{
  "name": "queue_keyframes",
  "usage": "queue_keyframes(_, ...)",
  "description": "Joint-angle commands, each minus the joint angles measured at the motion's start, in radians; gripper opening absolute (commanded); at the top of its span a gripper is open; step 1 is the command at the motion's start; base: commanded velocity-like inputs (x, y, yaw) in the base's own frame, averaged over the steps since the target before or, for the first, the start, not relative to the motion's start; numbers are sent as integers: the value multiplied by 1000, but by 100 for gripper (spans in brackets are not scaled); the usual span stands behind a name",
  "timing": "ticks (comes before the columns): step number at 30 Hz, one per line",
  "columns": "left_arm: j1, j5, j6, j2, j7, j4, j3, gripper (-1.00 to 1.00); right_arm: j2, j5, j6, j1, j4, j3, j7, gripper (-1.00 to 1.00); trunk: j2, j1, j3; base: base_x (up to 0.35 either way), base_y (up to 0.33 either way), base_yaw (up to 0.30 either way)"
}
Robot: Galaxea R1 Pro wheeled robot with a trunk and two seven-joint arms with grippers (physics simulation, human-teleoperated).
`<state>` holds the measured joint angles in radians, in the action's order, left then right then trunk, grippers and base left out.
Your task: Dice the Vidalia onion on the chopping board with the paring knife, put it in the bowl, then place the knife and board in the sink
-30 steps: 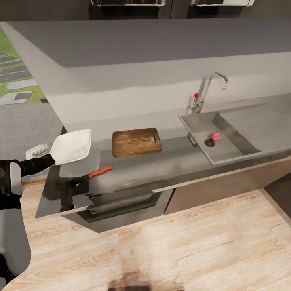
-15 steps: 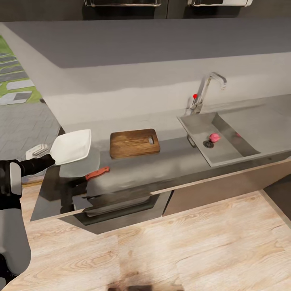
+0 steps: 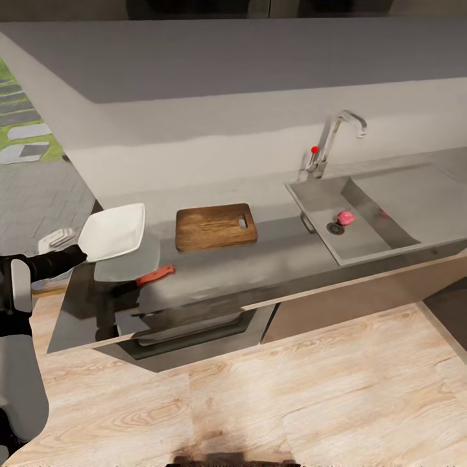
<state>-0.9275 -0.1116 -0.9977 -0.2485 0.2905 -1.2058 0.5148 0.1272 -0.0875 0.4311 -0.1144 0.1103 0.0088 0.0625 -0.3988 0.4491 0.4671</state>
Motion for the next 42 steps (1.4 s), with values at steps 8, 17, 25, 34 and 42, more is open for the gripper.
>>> queue_keyframes(8,0,21,-2,0,-4,54,2,-100,1,-9,0,-1,2,0,7,100,-1,1,11,0,0,0)
queue_keyframes(17,0,21,-2,-1,-4,51,2,-100,1,-9,1,-1,2,1,7,100,-1,1,10,0,0,0)
queue_keyframes(25,0,21,-2,-2,-4,48,2,-100,2,-8,1,-1,2,0,7,100,-1,1,-1,0,0,0)
queue_keyframes(34,0,21,-2,-2,-4,48,2,-100,2,-8,1,-1,2,0,7,100,-1,1,-15,0,0,0)
queue_keyframes(42,0,21,-2,-2,-4,48,2,-100,2,-8,1,-1,2,0,7,100,-1,1,-27,0,0,0)
